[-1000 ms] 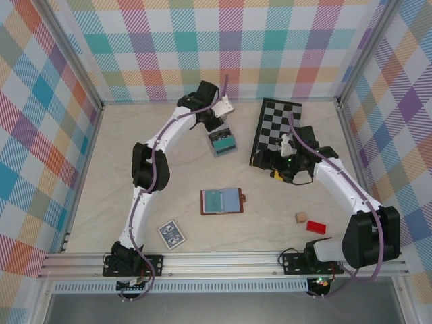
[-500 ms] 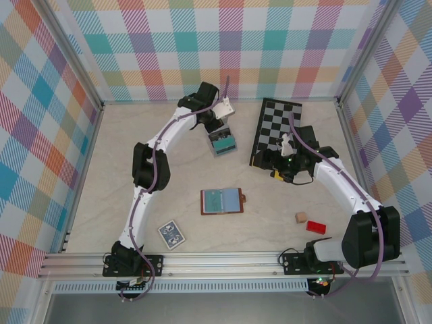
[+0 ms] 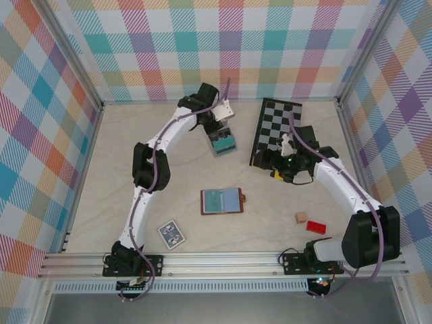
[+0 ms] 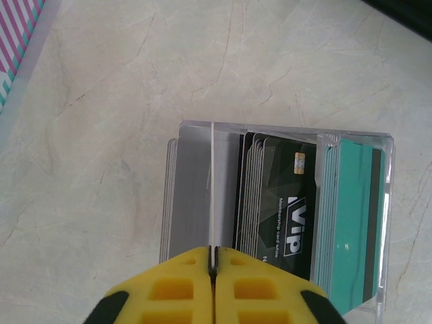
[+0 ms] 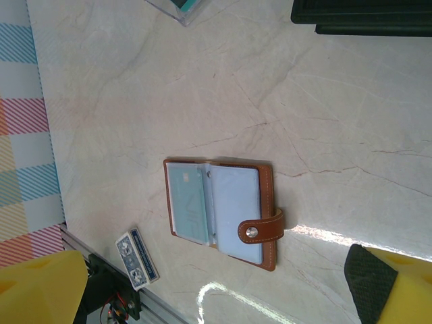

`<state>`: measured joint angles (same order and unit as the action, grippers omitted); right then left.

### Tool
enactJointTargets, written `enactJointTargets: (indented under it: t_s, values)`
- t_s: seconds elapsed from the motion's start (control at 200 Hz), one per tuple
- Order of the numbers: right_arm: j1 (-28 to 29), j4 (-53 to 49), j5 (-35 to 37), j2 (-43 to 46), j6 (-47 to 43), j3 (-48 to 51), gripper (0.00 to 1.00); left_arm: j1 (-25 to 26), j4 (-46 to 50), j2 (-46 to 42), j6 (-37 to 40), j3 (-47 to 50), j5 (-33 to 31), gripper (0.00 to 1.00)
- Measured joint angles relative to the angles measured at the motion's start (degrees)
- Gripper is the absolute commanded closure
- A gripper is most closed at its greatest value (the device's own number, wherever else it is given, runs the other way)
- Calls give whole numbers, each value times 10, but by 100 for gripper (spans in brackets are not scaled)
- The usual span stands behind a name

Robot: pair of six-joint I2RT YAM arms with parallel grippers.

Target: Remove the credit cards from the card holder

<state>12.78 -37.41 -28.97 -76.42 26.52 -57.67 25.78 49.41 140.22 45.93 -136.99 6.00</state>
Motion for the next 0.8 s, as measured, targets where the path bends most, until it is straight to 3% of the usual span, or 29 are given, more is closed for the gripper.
enactJointTargets:
  t_s: [0.12,0.39,0.49,0.615,0.8]
  values:
    - [0,0,0,0,0,0,0,0,-1,0,-1,0,-12,80]
    - [0,0,-2,-7,0,0,0,0,-16,1,-7,0,-44,76]
    - [0,0,-2,-7,0,0,0,1,-20,1,-25,0,-50,68]
    - [0,0,-2,-7,0,0,0,0,-32,1,-81,0,-53,50]
    - [10,0,9,-6,-1,0,3,1,-64,-68,-204,82,-47,46]
